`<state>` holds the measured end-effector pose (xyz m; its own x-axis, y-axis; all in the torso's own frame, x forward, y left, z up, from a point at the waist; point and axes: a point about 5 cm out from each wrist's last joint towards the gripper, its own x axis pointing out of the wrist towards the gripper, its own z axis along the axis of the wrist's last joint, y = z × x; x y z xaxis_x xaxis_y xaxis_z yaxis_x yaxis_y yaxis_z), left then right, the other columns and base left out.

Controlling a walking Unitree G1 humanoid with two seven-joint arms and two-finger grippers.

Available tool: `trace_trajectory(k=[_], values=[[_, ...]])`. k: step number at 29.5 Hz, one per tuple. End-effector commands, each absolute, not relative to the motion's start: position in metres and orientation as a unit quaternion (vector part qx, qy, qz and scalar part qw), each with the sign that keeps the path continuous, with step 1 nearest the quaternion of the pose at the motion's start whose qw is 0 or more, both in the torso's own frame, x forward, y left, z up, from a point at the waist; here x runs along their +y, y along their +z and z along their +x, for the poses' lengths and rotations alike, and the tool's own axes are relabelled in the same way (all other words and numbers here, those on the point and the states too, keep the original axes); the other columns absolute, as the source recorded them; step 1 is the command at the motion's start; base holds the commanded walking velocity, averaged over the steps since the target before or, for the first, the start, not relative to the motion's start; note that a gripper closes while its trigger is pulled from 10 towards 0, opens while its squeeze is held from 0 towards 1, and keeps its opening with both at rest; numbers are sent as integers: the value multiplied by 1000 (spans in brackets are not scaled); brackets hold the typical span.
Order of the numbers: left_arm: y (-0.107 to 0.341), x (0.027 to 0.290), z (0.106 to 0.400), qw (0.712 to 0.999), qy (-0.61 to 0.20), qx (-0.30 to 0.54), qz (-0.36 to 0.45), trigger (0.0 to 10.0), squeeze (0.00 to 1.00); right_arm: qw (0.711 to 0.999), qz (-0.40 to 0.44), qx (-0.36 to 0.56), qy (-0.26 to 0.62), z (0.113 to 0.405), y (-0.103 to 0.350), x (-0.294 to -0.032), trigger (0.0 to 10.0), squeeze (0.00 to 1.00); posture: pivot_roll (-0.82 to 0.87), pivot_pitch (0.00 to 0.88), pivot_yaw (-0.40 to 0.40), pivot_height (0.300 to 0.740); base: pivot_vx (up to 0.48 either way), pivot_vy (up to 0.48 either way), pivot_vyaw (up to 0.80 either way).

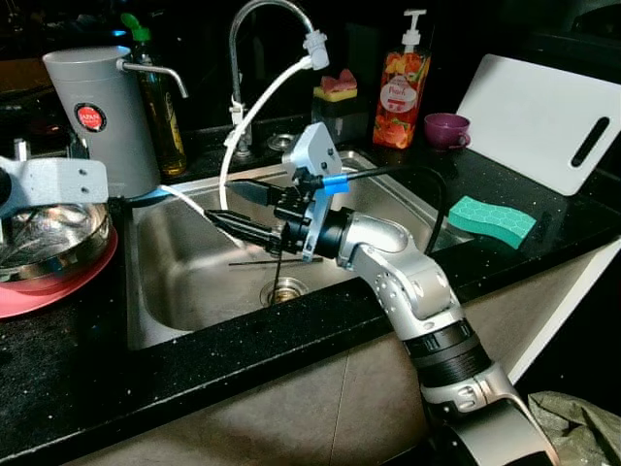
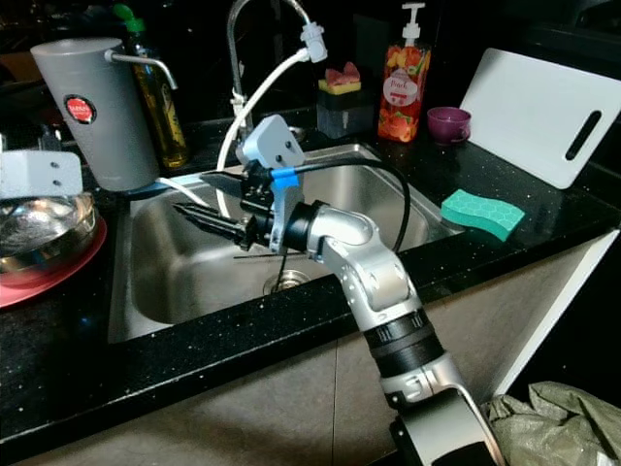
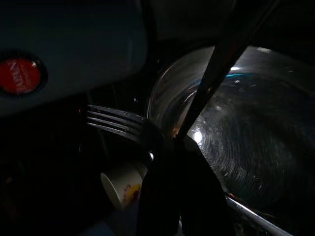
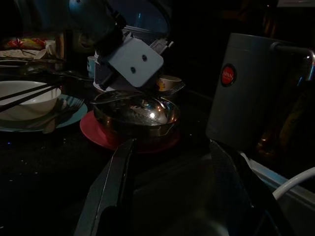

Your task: Kitchen organization

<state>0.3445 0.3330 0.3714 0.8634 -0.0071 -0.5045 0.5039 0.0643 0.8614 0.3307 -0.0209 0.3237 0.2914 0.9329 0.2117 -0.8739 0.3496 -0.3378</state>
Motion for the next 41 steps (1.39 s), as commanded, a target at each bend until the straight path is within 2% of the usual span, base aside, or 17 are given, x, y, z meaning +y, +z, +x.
trace_trajectory(k=[1, 3, 4, 5, 8, 14, 21, 29, 33, 41], values=[[375, 340, 337, 707, -189, 199, 651, 10000, 0, 796, -84, -197, 566, 331, 329, -20, 10000, 0, 125, 125, 9, 740, 0, 0, 0], [374, 340, 336, 710, -197, 199, 646, 10000, 0, 796, -84, -196, 566, 331, 329, -20, 10000, 0, 125, 125, 9, 740, 0, 0, 0], [374, 337, 338, 736, -207, 187, 617, 10000, 0, 797, -84, -196, 566, 331, 329, -20, 10000, 0, 128, 126, 8, 740, 0, 0, 0], [374, 337, 338, 736, -207, 187, 617, 10000, 0, 797, -84, -196, 566, 331, 329, -20, 10000, 0, 128, 126, 8, 740, 0, 0, 0], [361, 338, 351, 785, -134, 143, 587, 10000, 0, 796, -83, -196, 566, 331, 329, -20, 10000, 0, 125, 125, 6, 740, 0, 0, 0], [364, 334, 363, 816, -39, 86, 571, 10000, 0, 796, -85, -196, 567, 331, 329, -21, 10000, 0, 113, 124, -2, 740, 0, 0, 0], [374, 334, 367, 832, 44, 43, 551, 10000, 0, 795, -84, -198, 567, 331, 329, -21, 10000, 0, 113, 124, -2, 740, 0, 0, 0], [385, 335, 365, 844, 70, 20, 532, 10000, 0, 796, -82, -197, 566, 330, 328, -21, 10000, 0, 113, 124, -2, 740, 0, 0, 0], [408, 340, 357, 857, 115, -18, 502, 10000, 0, 797, -81, -198, 565, 331, 328, -21, 10000, 0, 113, 127, 9, 740, 0, 0, 0], [446, 338, 345, 854, 158, -88, 488, 10000, 0, 797, -80, -197, 566, 330, 327, -22, 10000, 0, 108, 127, 0, 740, 0, 0, 0]])
